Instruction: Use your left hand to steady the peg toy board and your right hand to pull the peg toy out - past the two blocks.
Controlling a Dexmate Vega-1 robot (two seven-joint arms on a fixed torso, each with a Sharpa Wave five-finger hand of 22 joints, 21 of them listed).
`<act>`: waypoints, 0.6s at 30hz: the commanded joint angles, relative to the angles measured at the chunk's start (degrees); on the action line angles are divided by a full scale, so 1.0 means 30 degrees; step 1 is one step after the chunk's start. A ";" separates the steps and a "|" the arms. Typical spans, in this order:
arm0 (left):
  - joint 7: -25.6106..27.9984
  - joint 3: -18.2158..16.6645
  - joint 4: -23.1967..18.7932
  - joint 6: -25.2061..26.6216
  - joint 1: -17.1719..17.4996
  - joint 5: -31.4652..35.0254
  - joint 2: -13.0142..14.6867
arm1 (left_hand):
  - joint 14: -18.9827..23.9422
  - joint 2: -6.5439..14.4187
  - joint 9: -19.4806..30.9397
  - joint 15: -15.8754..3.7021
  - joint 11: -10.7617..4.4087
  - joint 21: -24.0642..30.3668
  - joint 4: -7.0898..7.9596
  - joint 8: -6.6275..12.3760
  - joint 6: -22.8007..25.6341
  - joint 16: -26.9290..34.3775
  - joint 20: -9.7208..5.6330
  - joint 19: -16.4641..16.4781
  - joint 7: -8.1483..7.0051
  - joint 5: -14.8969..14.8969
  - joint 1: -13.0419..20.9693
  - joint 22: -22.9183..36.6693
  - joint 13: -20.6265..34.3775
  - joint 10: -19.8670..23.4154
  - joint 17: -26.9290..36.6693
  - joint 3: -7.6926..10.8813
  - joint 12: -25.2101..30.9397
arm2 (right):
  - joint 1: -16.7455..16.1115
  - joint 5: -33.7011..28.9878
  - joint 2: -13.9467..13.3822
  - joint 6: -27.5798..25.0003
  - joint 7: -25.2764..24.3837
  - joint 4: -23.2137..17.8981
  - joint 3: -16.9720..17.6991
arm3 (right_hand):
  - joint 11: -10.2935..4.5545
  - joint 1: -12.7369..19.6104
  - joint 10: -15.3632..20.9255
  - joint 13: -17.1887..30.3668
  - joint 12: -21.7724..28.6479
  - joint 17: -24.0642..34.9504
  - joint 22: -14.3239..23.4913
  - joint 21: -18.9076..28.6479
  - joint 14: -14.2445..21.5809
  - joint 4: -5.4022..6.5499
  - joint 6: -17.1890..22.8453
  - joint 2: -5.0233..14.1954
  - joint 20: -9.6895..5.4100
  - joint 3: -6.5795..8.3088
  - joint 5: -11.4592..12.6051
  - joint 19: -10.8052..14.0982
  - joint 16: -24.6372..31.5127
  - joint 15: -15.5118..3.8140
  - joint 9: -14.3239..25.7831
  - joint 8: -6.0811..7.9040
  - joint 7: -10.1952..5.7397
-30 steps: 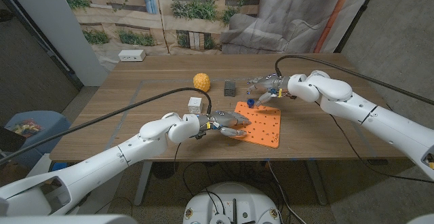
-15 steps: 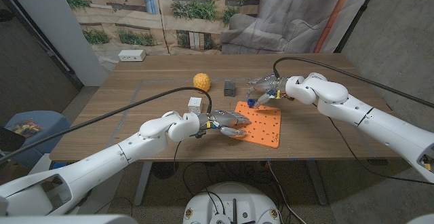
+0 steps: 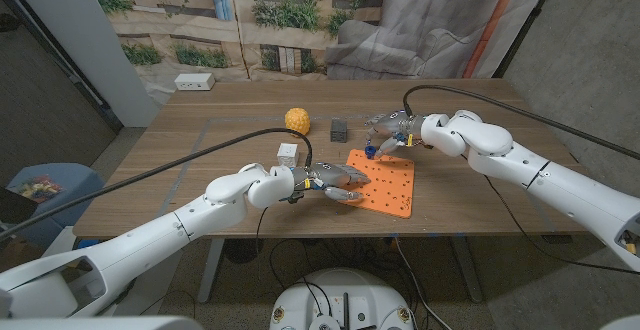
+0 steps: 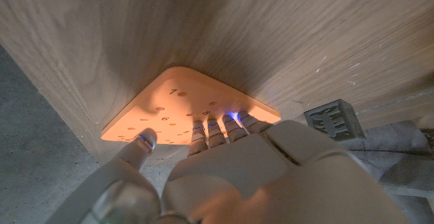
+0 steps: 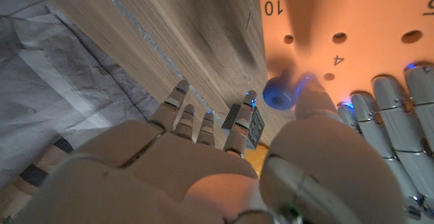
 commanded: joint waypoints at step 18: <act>-0.0196 0.0149 -0.0351 0.0559 0.0295 0.0053 -0.0143 | 0.0317 0.1725 0.0061 -0.1022 -0.0064 0.0172 -0.0276 0.0109 0.0283 0.0162 -0.2805 0.0331 0.0032 0.0074 0.0291 0.0074 0.0089 0.0351 0.0125 0.0111 0.0094 | -0.0248 0.1004 0.0238 0.0358 -0.1390 0.0440 0.0250 | -0.0170 0.0915 0.0920 0.0064 0.0214 0.0143 0.0049 0.0098 0.0652 0.0029 0.1991 0.0182 -0.0154 0.0323 -0.0188 0.0794 0.0313 -0.0316 0.0241 0.1115 -0.0053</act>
